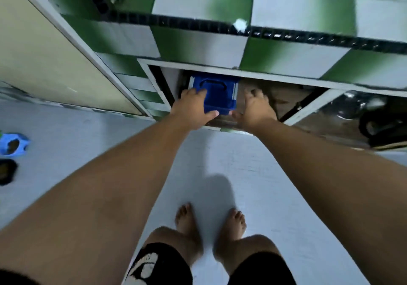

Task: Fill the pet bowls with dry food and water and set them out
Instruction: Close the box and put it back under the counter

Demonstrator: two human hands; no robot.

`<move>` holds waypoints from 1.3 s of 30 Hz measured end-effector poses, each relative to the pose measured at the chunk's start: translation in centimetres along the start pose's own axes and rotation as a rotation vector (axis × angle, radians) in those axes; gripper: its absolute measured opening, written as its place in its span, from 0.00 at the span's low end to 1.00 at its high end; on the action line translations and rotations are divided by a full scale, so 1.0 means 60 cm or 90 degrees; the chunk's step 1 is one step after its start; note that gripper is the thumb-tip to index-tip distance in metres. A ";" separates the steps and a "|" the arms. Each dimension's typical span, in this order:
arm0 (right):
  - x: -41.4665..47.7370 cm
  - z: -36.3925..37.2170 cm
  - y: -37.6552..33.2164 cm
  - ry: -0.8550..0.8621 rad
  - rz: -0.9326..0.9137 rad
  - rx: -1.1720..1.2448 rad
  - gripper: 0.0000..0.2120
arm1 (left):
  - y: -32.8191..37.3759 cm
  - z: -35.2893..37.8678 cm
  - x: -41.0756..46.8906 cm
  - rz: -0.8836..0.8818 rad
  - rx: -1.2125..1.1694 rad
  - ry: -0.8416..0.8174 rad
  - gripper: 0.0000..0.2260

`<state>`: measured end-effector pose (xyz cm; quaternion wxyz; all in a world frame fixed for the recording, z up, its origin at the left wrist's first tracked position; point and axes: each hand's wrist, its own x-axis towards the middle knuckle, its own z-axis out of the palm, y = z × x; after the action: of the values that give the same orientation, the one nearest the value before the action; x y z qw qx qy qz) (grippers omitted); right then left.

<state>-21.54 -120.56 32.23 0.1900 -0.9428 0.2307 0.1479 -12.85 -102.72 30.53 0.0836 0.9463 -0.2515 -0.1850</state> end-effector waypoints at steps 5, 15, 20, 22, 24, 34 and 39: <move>-0.123 -0.137 -0.023 0.021 -0.014 0.031 0.39 | 0.069 -0.136 -0.112 0.037 -0.031 0.020 0.37; -0.247 -0.417 0.030 0.208 0.021 0.108 0.35 | 0.277 -0.352 -0.185 0.148 -0.079 0.102 0.37; -0.294 -0.496 0.127 0.274 0.042 0.145 0.36 | 0.416 -0.411 -0.174 0.225 -0.065 0.139 0.35; -0.309 -0.530 0.174 0.300 0.059 0.156 0.36 | 0.478 -0.419 -0.167 0.257 -0.071 0.146 0.34; -0.322 -0.557 0.223 0.319 0.094 0.172 0.37 | 0.540 -0.416 -0.157 0.284 -0.086 0.134 0.34; -0.328 -0.633 0.457 0.366 0.222 0.219 0.37 | 0.790 -0.363 -0.037 0.387 -0.164 0.044 0.35; -0.261 -0.688 0.574 0.384 0.287 0.214 0.36 | 0.918 -0.358 0.086 0.424 -0.224 0.017 0.34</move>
<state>-43.83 -160.51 64.48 0.2279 -0.8255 0.4979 -0.1370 -24.79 -151.25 62.48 0.3033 0.7864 -0.5086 -0.1759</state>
